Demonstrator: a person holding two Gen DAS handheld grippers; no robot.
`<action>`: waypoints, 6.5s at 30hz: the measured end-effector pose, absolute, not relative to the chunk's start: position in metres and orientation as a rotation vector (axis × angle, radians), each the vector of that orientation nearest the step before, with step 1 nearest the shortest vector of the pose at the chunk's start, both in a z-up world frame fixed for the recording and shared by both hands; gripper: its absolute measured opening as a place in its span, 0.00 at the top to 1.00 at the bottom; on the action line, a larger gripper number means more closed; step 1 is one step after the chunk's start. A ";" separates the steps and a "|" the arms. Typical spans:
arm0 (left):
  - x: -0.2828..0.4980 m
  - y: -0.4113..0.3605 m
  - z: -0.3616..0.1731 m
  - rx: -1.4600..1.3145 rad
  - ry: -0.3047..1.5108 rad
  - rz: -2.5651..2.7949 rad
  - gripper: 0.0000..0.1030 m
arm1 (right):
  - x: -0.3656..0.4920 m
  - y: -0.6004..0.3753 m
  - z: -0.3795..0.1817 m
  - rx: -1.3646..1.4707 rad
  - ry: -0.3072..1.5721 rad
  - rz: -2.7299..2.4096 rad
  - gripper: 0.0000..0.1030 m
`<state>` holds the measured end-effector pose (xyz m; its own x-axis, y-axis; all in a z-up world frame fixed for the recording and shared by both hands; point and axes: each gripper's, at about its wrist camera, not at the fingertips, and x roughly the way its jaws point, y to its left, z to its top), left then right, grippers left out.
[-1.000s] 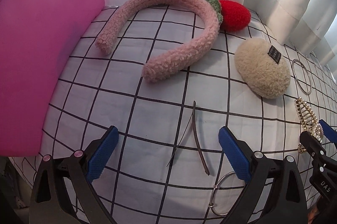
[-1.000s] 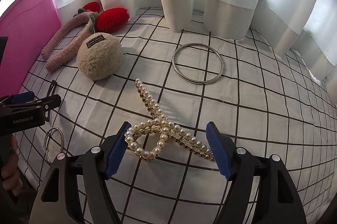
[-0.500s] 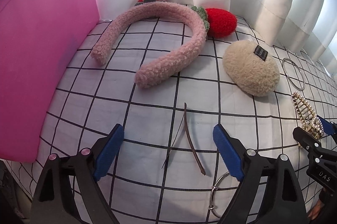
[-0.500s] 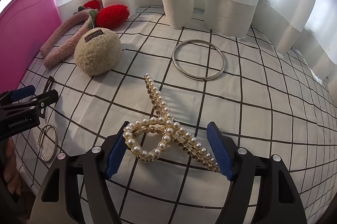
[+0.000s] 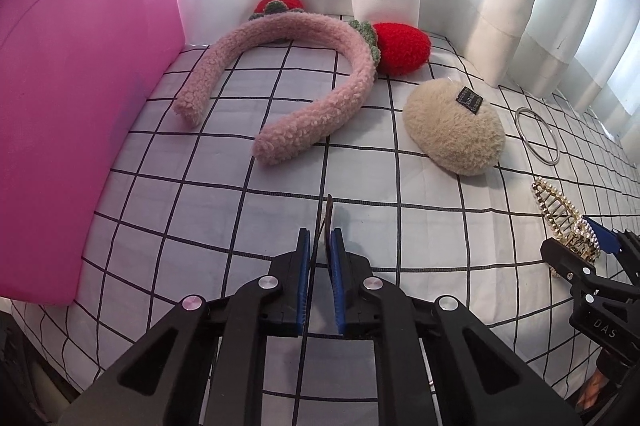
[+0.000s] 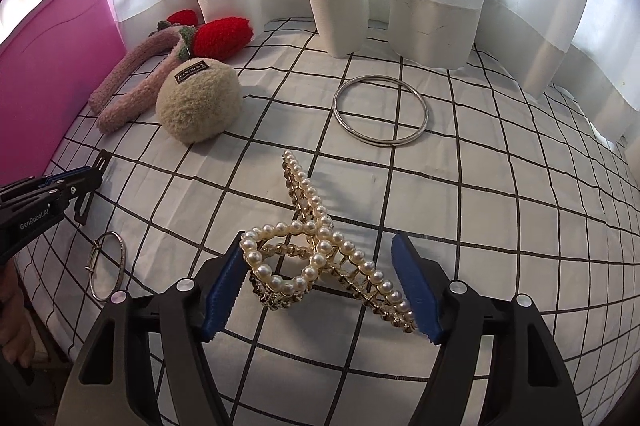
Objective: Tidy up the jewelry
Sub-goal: 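Carry the pearl clip in the right tool and nipper in the left tool over the tub, then open the right tool to drop the pearl clip while the left tool drops the nipper, then withdraw both open tools from the tub back over the table, then move the left tool to the small silver bangle while the right tool approaches the large silver ring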
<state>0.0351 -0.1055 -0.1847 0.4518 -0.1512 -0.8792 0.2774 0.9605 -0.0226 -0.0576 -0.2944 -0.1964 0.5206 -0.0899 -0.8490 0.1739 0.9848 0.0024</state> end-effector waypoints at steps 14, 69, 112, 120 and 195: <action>0.034 -0.096 -0.137 0.084 1.036 -0.291 0.90 | -0.063 -0.300 -0.173 0.144 0.985 -0.162 0.62; 0.108 0.206 -0.010 -0.057 0.880 0.086 0.89 | 0.106 0.058 0.004 -0.096 0.758 0.400 0.62; 0.070 0.184 -0.012 -0.091 0.850 0.018 0.13 | 0.026 -0.018 -0.018 -0.055 0.771 0.117 0.39; 0.039 0.122 0.000 -0.102 0.813 -0.122 0.12 | -0.039 -0.101 -0.027 0.030 0.784 -0.012 0.39; -0.037 -0.140 -0.211 -0.045 1.033 0.092 0.05 | 0.025 -0.358 -0.203 -0.039 0.949 -0.081 0.13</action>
